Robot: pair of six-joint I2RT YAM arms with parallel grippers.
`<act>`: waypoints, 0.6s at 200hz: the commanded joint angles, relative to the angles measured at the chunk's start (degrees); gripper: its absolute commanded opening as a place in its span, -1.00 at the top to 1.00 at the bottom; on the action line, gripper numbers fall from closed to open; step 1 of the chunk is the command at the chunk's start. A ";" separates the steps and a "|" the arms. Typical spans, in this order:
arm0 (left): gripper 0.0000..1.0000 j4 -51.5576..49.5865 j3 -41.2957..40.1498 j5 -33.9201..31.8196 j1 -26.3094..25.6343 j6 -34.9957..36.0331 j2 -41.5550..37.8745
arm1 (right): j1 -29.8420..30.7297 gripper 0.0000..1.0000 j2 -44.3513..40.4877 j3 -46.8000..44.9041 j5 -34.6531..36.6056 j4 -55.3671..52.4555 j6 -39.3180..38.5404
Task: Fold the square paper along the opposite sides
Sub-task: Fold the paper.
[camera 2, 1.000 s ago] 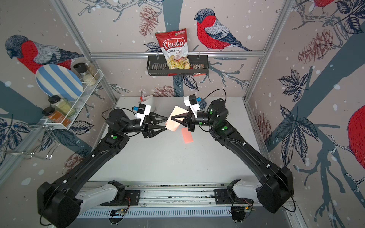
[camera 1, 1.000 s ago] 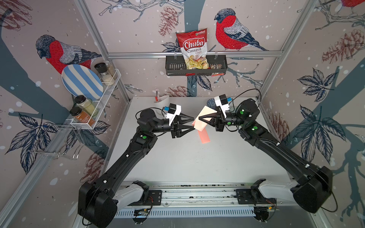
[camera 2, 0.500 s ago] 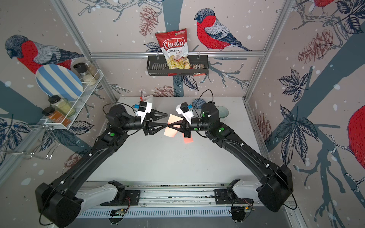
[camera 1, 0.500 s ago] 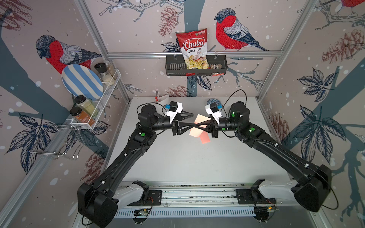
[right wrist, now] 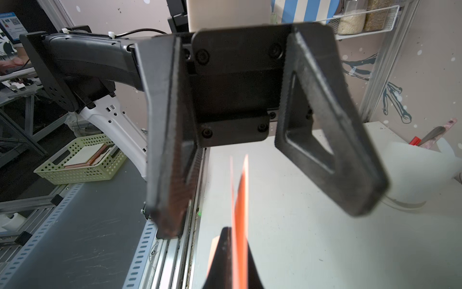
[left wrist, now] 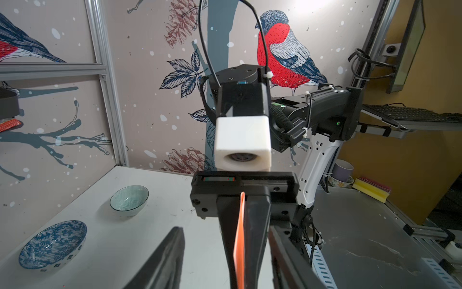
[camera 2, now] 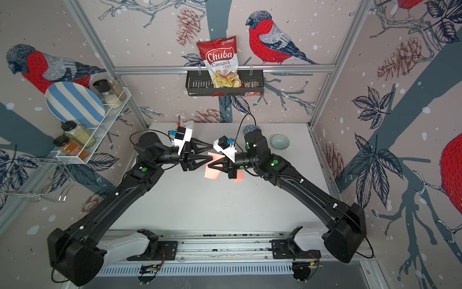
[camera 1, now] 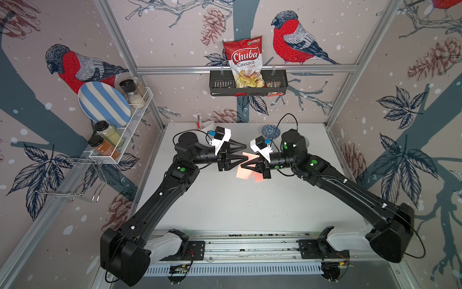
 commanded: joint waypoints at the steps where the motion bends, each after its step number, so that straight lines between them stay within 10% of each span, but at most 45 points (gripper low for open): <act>1: -0.11 2.74 -0.08 2.20 -0.10 -0.84 0.22 | 0.11 1.00 -0.28 0.29 -0.10 0.45 -0.59; 120: 0.58 2.18 0.04 3.88 -0.58 -1.38 1.24 | 0.13 1.00 0.70 0.64 -0.80 1.44 -0.42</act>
